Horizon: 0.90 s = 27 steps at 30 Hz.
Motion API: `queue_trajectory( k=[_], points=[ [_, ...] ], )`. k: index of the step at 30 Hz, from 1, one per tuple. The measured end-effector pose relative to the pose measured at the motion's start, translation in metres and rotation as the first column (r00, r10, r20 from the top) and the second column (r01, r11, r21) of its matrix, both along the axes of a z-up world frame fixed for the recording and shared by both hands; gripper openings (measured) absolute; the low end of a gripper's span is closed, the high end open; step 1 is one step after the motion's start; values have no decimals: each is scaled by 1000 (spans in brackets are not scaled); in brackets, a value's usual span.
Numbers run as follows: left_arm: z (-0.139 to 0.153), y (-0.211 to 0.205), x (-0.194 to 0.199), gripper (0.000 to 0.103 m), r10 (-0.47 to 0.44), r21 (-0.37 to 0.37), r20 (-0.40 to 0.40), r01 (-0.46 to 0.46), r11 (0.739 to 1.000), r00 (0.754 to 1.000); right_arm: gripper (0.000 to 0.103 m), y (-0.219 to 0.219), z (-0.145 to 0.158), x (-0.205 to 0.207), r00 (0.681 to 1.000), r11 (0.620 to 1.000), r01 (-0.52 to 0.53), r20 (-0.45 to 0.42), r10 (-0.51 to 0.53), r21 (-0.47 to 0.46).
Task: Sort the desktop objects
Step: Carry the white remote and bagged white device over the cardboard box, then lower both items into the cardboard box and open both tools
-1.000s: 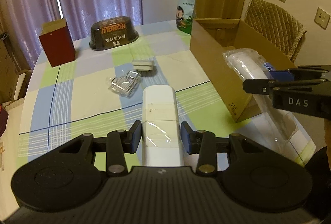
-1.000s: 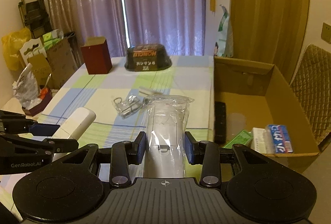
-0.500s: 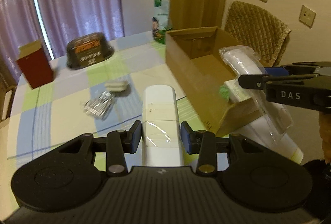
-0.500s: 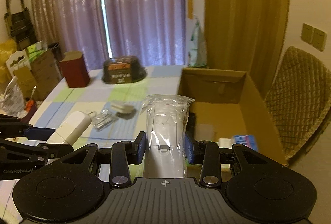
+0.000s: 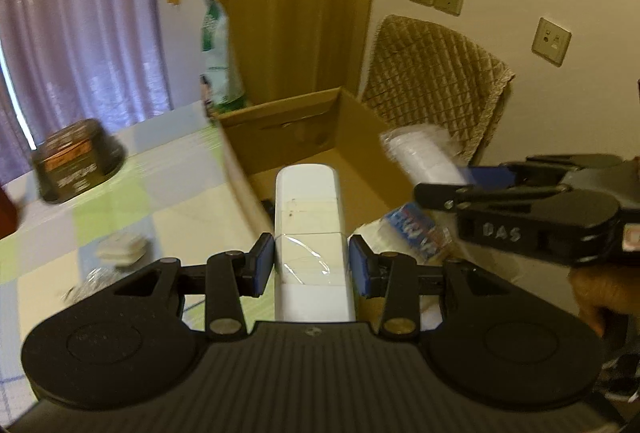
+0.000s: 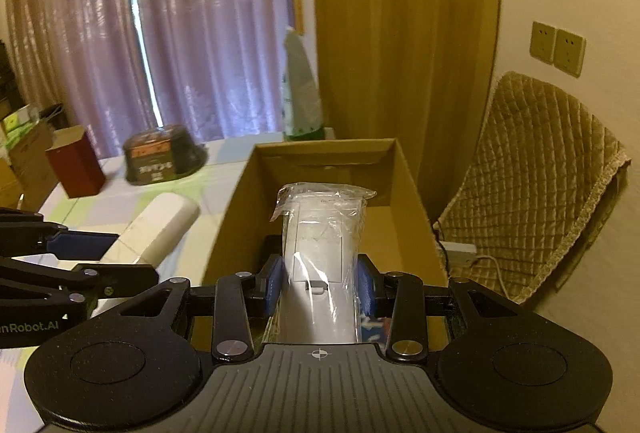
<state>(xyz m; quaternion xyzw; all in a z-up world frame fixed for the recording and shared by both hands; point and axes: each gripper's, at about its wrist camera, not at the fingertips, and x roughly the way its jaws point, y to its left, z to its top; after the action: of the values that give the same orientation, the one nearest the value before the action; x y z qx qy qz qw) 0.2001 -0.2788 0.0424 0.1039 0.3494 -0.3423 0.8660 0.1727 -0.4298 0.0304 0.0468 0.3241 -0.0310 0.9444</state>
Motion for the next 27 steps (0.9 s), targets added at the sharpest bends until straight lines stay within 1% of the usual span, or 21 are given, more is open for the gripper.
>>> queue_trajectory(
  k=[5, 11, 19, 27],
  points=[
    [-14, -34, 25, 35, -26, 5, -18, 26, 1000, 1000, 38, -20, -14, 23, 999, 1000, 19, -29, -19, 11],
    [-41, -59, 51, 35, -25, 29, -60, 27, 999, 998, 38, -37, -34, 42, 997, 998, 37, -73, -34, 41],
    [-67, -73, 67, 35, -30, 60, -90, 35, 998, 995, 38, -48, -55, 56, 994, 997, 42, -108, -35, 66],
    [-80, -80, 75, 35, -33, 71, -103, 40, 997, 994, 38, -51, -65, 64, 990, 996, 51, -132, -40, 77]
  ],
)
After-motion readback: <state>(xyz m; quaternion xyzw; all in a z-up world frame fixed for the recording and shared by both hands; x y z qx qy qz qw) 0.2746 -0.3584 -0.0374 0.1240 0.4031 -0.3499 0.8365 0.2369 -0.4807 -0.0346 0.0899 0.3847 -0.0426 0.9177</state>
